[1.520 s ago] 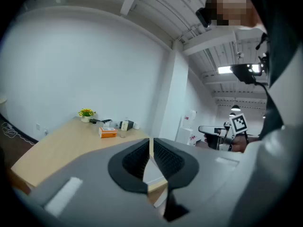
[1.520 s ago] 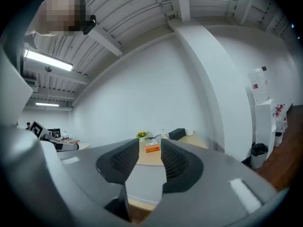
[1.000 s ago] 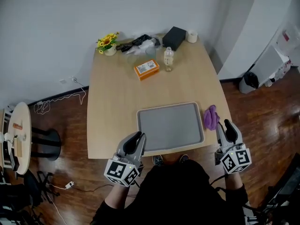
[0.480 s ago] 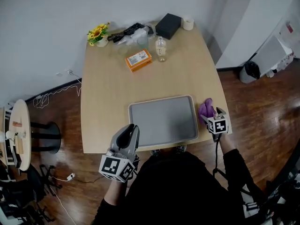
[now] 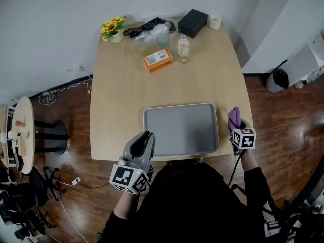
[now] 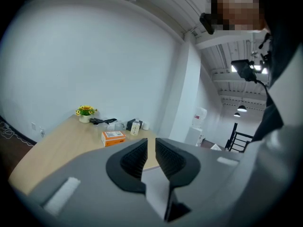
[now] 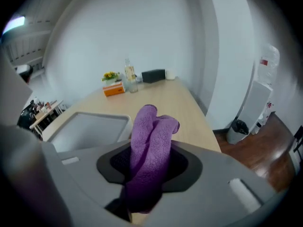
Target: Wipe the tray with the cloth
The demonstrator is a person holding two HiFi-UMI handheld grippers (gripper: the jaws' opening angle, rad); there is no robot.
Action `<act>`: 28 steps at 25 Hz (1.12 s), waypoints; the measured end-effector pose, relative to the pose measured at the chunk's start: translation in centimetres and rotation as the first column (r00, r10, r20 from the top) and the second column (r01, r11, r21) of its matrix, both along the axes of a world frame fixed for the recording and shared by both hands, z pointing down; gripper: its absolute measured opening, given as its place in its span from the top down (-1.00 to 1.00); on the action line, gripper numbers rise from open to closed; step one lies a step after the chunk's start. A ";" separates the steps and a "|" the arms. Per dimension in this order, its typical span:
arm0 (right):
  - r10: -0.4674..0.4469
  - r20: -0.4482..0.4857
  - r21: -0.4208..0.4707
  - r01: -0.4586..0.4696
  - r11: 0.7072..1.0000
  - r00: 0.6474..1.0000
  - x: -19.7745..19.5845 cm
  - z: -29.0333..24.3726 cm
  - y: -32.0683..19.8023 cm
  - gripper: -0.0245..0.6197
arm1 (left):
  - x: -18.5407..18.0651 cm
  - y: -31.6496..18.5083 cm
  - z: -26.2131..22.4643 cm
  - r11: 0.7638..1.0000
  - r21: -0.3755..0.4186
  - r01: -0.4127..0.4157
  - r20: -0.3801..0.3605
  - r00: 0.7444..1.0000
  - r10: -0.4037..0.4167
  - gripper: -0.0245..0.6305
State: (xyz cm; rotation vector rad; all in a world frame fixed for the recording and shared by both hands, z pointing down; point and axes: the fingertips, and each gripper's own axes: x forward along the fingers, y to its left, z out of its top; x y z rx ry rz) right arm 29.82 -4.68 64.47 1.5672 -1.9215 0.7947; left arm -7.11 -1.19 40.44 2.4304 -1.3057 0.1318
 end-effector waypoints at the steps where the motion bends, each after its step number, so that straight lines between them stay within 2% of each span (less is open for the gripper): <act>1: -0.002 0.028 0.056 0.000 0.998 1.000 -0.8 -2.4 -0.1 0.50 | -0.2 -0.3 0.1 1.000 0.001 0.004 0.001 1.000 -0.004 0.82; 3: -0.043 0.077 0.173 0.029 0.985 0.996 -3.0 -7.7 -0.1 0.49 | -0.6 -0.8 0.1 1.000 0.000 0.016 0.001 1.000 -0.016 0.82; 6: -0.149 0.118 0.314 0.105 0.944 0.982 -7.0 -14.6 0.1 0.49 | -0.9 -1.4 0.2 1.000 0.002 0.025 -0.002 1.000 -0.025 0.82; 8: -0.199 0.113 0.359 0.146 0.922 0.974 -8.9 -16.7 0.0 0.49 | -1.2 -1.7 0.6 0.999 0.009 0.033 0.014 0.999 -0.033 0.82; 10: -0.214 0.105 0.356 0.164 0.920 0.971 -9.8 -16.4 -0.4 0.49 | -2.4 -2.2 2.4 0.998 0.000 0.070 0.092 0.993 -0.070 0.82; 11: -0.215 0.103 0.338 0.169 0.926 0.971 -10.0 -15.5 -0.8 0.49 | -3.4 -2.6 4.4 0.994 -0.026 0.104 0.151 0.984 -0.099 0.81; 13: -0.219 0.089 0.282 0.186 0.941 0.972 -10.3 -12.7 -1.7 0.49 | -5.7 -3.5 10.2 0.975 -0.134 0.177 0.254 0.957 -0.139 0.54; 15: -0.230 0.064 0.213 0.212 0.954 0.971 -10.7 -9.3 -2.7 0.49 | -7.4 -3.6 16.9 0.936 -0.278 0.216 0.324 0.938 -0.120 0.32; 17: -0.243 0.039 0.132 0.236 0.963 0.969 -11.4 -5.6 -3.7 0.49 | -8.1 -2.8 22.6 0.889 -0.404 0.215 0.371 0.927 -0.056 0.19; 20: -0.267 -0.007 -0.011 0.266 0.964 0.964 -12.5 -0.1 -4.8 0.49 | -7.9 -1.1 27.8 0.824 -0.533 0.194 0.385 0.923 0.032 0.20; 21: -0.274 -0.029 -0.059 0.272 0.961 0.961 -12.9 1.5 -5.1 0.49 | -7.8 -0.7 28.5 0.813 -0.550 0.191 0.383 0.923 0.042 0.39; 22: -0.281 -0.056 -0.100 0.275 0.956 0.958 -13.4 2.9 -5.4 0.48 | -7.8 -0.5 28.8 0.812 -0.552 0.190 0.380 0.924 0.042 0.64; 25: -0.326 -0.092 -0.145 0.311 0.939 0.941 -17.2 4.2 -6.6 0.48 | -7.9 -0.5 28.8 0.826 -0.536 0.174 0.360 0.932 0.037 0.65; 28: -0.439 -0.026 -0.154 0.430 0.890 0.898 -25.7 4.3 -6.9 0.48 | -8.0 -0.5 28.8 0.833 -0.530 0.160 0.351 0.935 0.043 0.65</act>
